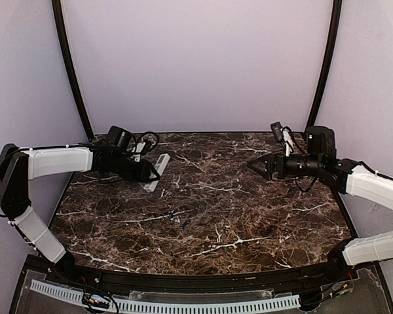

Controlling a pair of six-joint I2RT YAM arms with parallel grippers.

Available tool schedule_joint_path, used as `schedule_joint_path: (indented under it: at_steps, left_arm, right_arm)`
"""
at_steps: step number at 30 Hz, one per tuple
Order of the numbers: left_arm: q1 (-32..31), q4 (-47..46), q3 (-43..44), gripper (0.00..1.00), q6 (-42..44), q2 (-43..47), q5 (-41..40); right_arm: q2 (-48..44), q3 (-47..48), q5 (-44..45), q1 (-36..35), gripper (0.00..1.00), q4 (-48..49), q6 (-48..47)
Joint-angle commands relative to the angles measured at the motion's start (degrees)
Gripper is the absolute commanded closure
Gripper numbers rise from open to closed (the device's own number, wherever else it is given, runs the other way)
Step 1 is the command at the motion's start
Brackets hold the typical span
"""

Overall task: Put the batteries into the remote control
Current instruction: Pick up the remote control from the center of the board, then pass from the left arm to the right

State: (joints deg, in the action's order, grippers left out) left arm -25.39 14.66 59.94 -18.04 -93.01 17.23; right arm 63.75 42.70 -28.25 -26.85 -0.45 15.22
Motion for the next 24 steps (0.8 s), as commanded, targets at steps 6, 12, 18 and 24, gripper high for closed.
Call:
schedule_joint_path:
  at_steps: [6,12,18,24]
  left_arm:
    - [-18.6,-10.5,4.0,0.83,7.3,9.0,31.5]
    - [-22.8,-22.2,5.3,0.85,2.3,10.1,41.3]
    - [-23.3,-32.1,4.5,0.87,-5.2,11.1,45.4]
    - [-23.4,-35.2,5.0,0.87,-8.9,10.2,45.5]
  right_arm:
    - [3.0,2.8,-24.2,-1.3,0.10,18.0,9.6]
    - [2.4,8.9,-23.3,-6.8,0.10,12.7,8.3]
    - [-2.6,9.3,-24.2,-8.3,0.08,14.8,12.3]
    - [-3.7,9.5,-24.3,-9.3,0.07,15.7,15.5]
